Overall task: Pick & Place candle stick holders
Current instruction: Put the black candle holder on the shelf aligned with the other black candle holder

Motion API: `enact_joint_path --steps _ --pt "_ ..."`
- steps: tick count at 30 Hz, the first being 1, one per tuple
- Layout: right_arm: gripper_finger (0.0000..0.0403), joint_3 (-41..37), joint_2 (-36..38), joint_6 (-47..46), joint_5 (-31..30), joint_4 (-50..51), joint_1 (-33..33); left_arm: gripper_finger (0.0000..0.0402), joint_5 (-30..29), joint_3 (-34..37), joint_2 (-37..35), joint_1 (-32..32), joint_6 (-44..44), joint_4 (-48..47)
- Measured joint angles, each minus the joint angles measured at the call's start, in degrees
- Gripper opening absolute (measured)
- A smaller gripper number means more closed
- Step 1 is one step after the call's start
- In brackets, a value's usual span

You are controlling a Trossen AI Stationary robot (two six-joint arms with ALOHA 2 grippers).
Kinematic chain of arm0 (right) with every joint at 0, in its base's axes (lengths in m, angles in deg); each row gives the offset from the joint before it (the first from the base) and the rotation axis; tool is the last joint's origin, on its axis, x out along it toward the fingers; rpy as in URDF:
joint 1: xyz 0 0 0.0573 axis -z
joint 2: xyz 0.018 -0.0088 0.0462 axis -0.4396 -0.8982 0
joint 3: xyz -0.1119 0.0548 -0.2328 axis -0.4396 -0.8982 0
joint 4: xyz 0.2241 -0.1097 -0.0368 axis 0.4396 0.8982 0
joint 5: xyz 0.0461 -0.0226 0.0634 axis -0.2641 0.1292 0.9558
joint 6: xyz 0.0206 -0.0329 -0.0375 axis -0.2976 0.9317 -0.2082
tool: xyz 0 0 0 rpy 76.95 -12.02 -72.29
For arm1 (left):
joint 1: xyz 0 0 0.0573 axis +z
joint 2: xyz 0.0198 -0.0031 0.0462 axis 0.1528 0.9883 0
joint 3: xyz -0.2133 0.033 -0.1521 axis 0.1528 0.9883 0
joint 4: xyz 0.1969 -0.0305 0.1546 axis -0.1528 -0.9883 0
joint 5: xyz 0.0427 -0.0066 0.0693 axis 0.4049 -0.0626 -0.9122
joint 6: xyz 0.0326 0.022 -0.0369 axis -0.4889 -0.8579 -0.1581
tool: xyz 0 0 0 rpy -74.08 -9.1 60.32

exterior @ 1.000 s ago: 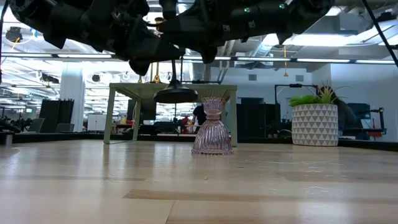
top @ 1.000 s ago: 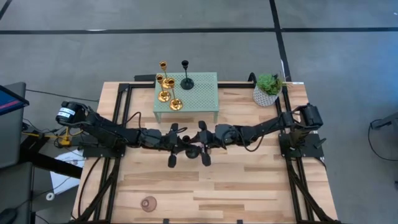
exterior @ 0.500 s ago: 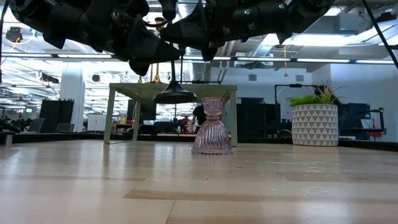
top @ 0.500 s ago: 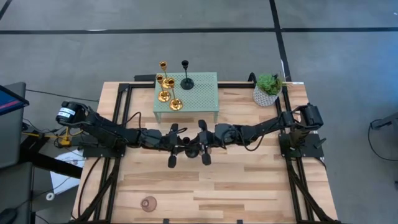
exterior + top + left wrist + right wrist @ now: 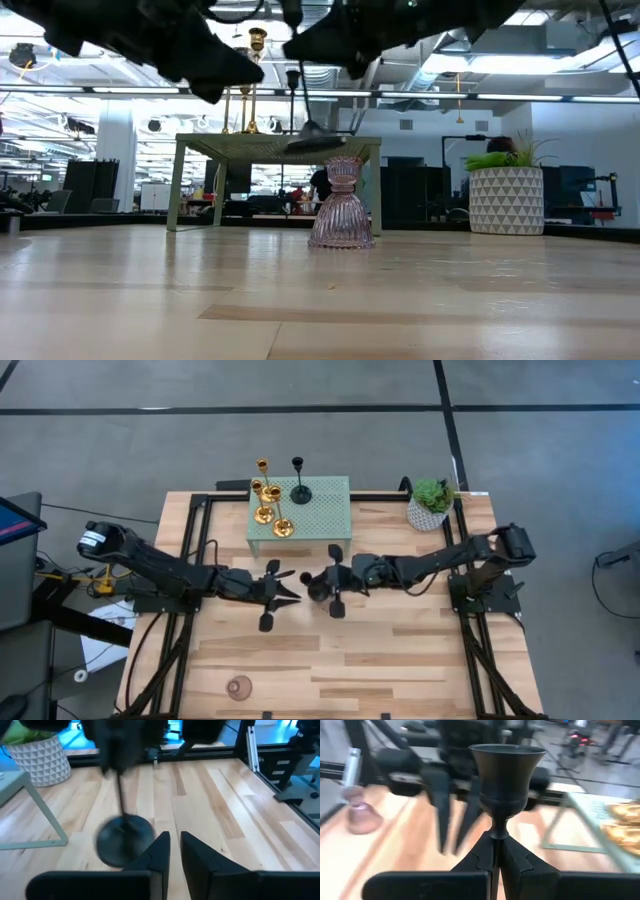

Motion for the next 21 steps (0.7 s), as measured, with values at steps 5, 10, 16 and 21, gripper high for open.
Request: enact_joint_path --steps 5,10,16,21 --pt "0.0001 0.0 4.3 1.6 -0.4 0.7 2.5 0.0042 -1.0 0.0 -4.0 -2.3 0.0 -3.9" --pt "0.0001 0.0 6.7 3.5 -0.1 -0.4 7.3 0.0026 -7.5 0.0 -7.5 -5.8 0.0 -10.7" --pt "0.0001 0.5 4.8 1.7 9.1 -8.2 14.9 0.0006 -10.6 0.0 -11.0 -9.7 0.0 -12.8" --pt "0.0001 3.6 1.6 0.6 10.5 -7.4 19.4 0.0007 -11.9 0.0 -12.6 -12.2 0.0 -14.0"
